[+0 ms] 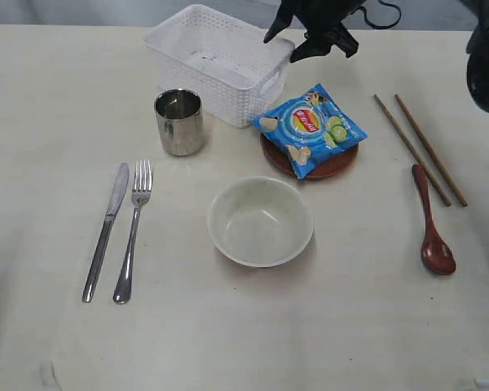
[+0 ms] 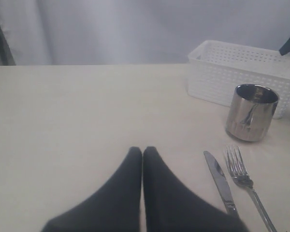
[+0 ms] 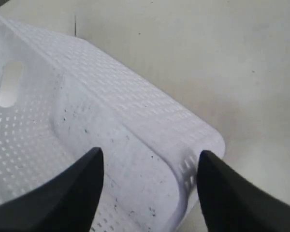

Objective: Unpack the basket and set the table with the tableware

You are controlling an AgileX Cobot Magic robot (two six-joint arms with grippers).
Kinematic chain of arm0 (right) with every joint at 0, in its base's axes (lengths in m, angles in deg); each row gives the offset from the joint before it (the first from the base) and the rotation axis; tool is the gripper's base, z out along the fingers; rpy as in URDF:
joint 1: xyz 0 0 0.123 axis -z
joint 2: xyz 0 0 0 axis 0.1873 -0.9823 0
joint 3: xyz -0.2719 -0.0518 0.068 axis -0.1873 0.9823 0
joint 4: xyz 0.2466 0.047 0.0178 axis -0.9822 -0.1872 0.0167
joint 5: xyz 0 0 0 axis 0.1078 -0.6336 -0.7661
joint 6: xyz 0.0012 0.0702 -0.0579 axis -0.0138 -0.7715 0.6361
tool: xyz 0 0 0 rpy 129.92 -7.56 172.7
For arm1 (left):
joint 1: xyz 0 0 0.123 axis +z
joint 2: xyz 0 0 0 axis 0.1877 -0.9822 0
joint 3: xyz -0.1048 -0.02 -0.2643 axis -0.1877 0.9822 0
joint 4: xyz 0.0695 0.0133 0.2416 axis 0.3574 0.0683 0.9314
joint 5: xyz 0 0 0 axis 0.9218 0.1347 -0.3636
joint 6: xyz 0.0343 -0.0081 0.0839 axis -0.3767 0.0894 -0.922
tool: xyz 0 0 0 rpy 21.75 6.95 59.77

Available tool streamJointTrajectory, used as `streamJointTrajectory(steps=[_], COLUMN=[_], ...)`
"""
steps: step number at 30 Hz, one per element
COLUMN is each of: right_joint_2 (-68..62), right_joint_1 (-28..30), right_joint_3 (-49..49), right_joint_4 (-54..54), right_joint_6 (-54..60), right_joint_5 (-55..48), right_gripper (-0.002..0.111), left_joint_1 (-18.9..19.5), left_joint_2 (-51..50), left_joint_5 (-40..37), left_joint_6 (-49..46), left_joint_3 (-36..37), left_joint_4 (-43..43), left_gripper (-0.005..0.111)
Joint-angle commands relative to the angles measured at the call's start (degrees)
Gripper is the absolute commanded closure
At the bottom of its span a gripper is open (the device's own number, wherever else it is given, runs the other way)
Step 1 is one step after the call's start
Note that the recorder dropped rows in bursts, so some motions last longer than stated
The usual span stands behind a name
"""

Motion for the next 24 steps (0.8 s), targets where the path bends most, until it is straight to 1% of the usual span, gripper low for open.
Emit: streamJointTrajectory(steps=[1, 5, 7, 9, 12, 14, 17, 18, 21, 23, 24], right_joint_2=[-2.7, -4.16, -4.9, -6.43, -7.0, -6.53, -4.13, -2.99, 2.63, 8.42, 12.9], right_joint_1=[-1.43, -3.81, -5.24, -7.04, -7.84, -6.51, -2.66, -1.17, 3.74, 6.77, 8.36], right_joint_3=[-5.04, -7.59, -7.61, -8.6, -10.17, -13.22, -19.38, -20.82, -17.27, -11.07, -4.09], right_joint_4=[-4.67, -6.1, -8.84, -12.62, -13.0, -10.84, 2.88, 9.71, 11.01, 12.54, 15.28], right_joint_6=[-0.12, 1.02, 3.79, 7.89, 9.08, 9.77, 6.96, 6.56, 4.39, 7.7, 9.05], right_joint_5=[2.94, 8.32, 10.95, 11.9, 11.36, 8.01, -8.28, -8.28, -8.28, -8.28, -8.28], right_gripper=[0.054, 0.054, 0.054, 0.054, 0.054, 0.054, 0.054, 0.054, 0.054, 0.054, 0.054], left_joint_1=[0.13, 0.13, 0.13, 0.13, 0.13, 0.13, 0.13, 0.13, 0.13, 0.13, 0.13], left_joint_2=[0.2, 0.2, 0.2, 0.2, 0.2, 0.2, 0.2, 0.2, 0.2, 0.2, 0.2], left_joint_5=[0.18, 0.18, 0.18, 0.18, 0.18, 0.18, 0.18, 0.18, 0.18, 0.18, 0.18], left_joint_6=[0.01, 0.01, 0.01, 0.01, 0.01, 0.01, 0.01, 0.01, 0.01, 0.01, 0.01], left_joint_3=[0.14, 0.14, 0.14, 0.14, 0.14, 0.14, 0.14, 0.14, 0.14, 0.14, 0.14], left_joint_4=[0.0, 0.0, 0.0, 0.0, 0.0, 0.0, 0.0, 0.0, 0.0, 0.0, 0.0], left_gripper=[0.106, 0.106, 0.106, 0.106, 0.106, 0.106, 0.106, 0.106, 0.106, 0.106, 0.106])
